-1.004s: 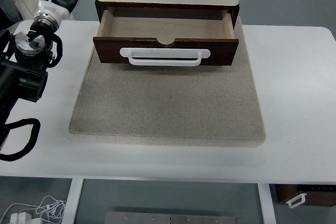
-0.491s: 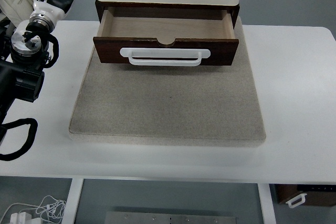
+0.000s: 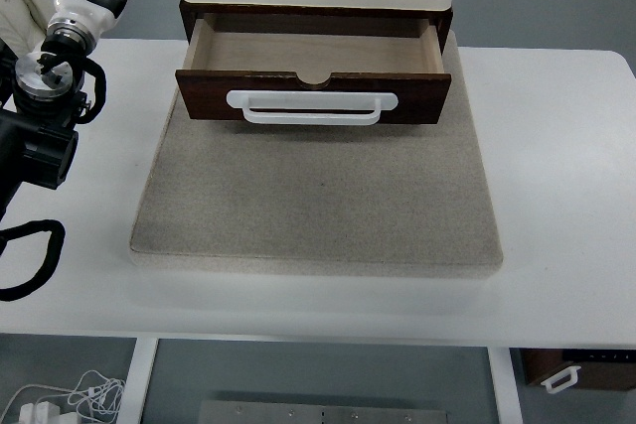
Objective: Close the drawer under the combination cabinet
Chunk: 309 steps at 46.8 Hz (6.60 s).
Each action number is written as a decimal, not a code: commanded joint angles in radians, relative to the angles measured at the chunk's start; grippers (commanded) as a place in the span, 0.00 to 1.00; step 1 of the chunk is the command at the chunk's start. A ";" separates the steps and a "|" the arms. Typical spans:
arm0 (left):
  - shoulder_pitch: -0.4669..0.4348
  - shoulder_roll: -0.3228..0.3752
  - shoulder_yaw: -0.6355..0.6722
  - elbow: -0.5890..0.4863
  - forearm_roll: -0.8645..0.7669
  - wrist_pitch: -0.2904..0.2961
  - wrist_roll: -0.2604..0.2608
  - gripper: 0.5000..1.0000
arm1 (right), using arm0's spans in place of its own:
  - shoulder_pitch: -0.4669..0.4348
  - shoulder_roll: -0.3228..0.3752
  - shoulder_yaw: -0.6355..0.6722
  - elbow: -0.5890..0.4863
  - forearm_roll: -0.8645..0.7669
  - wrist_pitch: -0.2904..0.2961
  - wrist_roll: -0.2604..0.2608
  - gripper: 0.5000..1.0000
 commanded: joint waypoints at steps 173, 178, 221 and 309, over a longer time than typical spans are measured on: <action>-0.397 0.320 1.125 -1.189 0.535 -0.121 0.340 0.99 | 0.000 0.000 0.000 0.000 0.001 -0.001 0.000 0.90; -0.416 0.318 1.139 -1.184 0.535 -0.124 0.397 0.99 | 0.000 0.000 0.000 0.000 0.000 0.000 0.000 0.90; -0.547 0.191 1.243 -1.024 0.709 -0.257 0.645 0.99 | 0.000 0.000 0.000 0.000 0.000 0.000 0.000 0.90; -0.573 0.062 1.231 -0.665 0.765 -0.196 0.641 0.99 | 0.000 0.000 0.000 0.000 0.000 0.000 0.000 0.90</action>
